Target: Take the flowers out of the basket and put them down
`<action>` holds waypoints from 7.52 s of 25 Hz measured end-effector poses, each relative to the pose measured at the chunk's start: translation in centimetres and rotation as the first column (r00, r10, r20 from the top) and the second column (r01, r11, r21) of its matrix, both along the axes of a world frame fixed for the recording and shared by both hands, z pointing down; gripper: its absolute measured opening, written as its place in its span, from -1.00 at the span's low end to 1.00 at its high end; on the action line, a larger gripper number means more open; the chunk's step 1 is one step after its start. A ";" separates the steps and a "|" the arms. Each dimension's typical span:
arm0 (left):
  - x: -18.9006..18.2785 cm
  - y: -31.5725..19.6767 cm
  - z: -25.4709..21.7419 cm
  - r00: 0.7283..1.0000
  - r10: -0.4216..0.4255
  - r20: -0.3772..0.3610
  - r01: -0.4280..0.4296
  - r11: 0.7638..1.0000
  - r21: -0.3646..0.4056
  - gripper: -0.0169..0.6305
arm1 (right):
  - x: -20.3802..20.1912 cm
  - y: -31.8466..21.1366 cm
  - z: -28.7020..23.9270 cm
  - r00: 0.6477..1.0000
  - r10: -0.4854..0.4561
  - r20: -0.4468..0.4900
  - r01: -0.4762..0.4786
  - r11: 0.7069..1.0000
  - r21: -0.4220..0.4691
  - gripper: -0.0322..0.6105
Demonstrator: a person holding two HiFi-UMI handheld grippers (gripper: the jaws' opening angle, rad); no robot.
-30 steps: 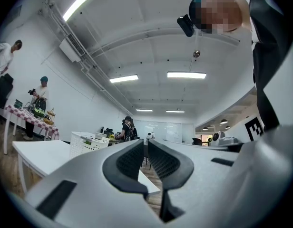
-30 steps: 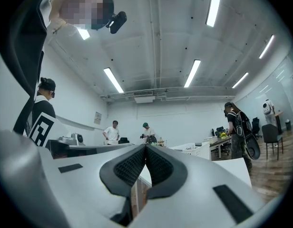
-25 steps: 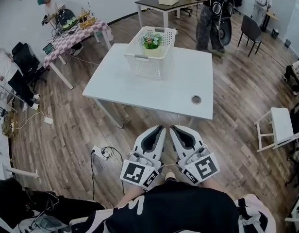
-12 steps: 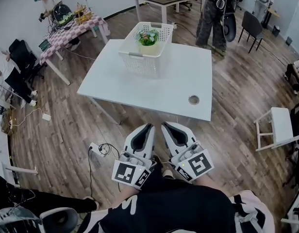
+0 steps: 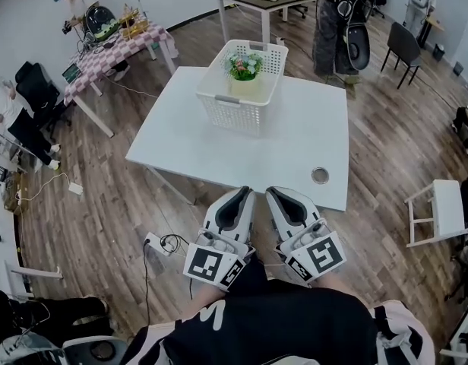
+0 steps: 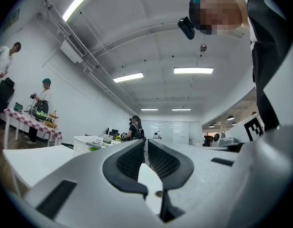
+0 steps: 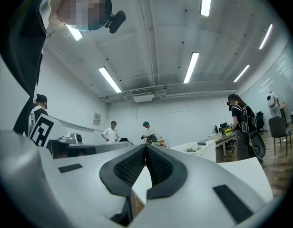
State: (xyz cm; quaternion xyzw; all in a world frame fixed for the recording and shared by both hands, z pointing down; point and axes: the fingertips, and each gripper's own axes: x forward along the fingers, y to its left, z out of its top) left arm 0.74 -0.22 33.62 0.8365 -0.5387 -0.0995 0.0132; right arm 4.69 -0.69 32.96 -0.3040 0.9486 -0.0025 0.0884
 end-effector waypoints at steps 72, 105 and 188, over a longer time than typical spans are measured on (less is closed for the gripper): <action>-12.4 -29.1 -2.0 1.000 -0.007 -0.023 0.006 0.999 -0.040 -0.85 | -15.8 -33.7 -3.3 0.862 -0.077 -0.500 0.214 0.951 0.223 -0.84; -14.8 -29.3 -3.0 0.989 -0.134 -0.063 0.132 0.990 -0.046 -0.85 | -19.9 -43.3 9.0 0.235 -0.074 -0.969 0.551 0.832 0.070 -0.84; -15.6 -28.5 -2.1 0.987 -0.155 -0.050 0.151 0.986 -0.064 -0.85 | -17.1 -48.3 17.5 -0.040 -0.156 -0.987 0.276 0.948 -0.161 -0.68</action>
